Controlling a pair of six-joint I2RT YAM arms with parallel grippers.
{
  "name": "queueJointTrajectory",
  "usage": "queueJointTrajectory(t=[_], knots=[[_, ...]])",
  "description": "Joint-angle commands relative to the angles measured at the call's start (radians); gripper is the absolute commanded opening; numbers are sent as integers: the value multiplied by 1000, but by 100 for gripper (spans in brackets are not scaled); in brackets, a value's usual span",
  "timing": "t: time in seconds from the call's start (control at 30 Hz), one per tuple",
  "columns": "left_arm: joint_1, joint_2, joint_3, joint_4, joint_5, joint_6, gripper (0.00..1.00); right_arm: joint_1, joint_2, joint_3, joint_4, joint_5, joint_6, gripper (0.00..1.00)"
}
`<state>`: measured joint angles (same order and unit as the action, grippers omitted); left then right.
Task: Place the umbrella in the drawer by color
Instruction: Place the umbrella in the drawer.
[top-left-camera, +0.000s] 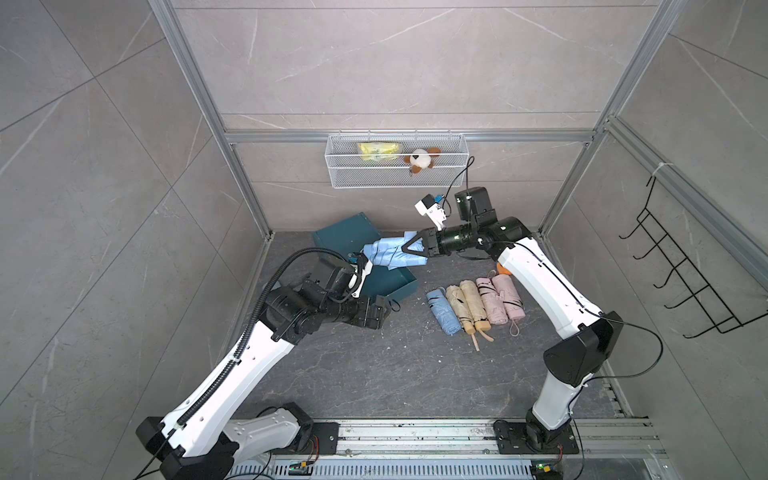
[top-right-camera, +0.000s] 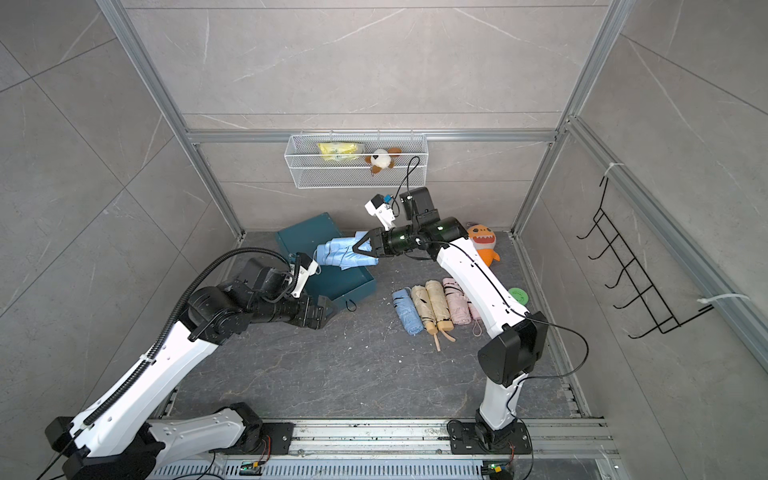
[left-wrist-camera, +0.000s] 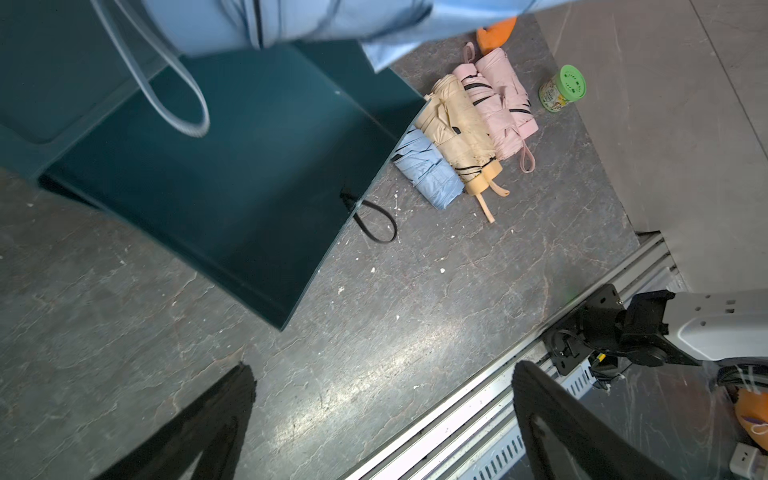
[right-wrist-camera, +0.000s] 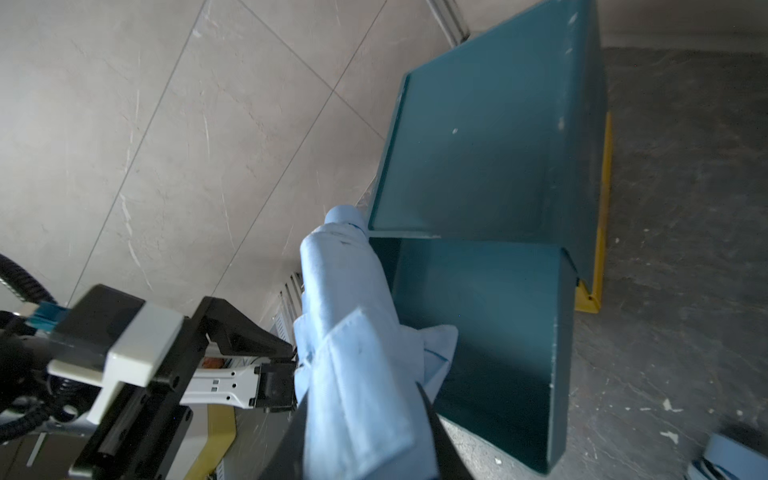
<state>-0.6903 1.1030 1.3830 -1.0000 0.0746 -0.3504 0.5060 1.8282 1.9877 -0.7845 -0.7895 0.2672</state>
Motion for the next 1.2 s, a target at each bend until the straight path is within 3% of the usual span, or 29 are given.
queueJointTrajectory(t=[0.0,0.17,0.53,0.83,1.17], knots=[[15,-74,3,-38,-41,24,100,42,33,72,-83,-28,-101,23],[39,-101,-21,-53,-67,21,100,60,95,140,-168,-18,-158,23],[95,-119,-95,1,-8,16,100,60,201,286,-354,70,-288,22],[128,-127,-131,40,30,15,100,63,384,568,-544,44,-359,22],[135,-109,-151,68,50,12,100,80,408,577,-581,50,-398,23]])
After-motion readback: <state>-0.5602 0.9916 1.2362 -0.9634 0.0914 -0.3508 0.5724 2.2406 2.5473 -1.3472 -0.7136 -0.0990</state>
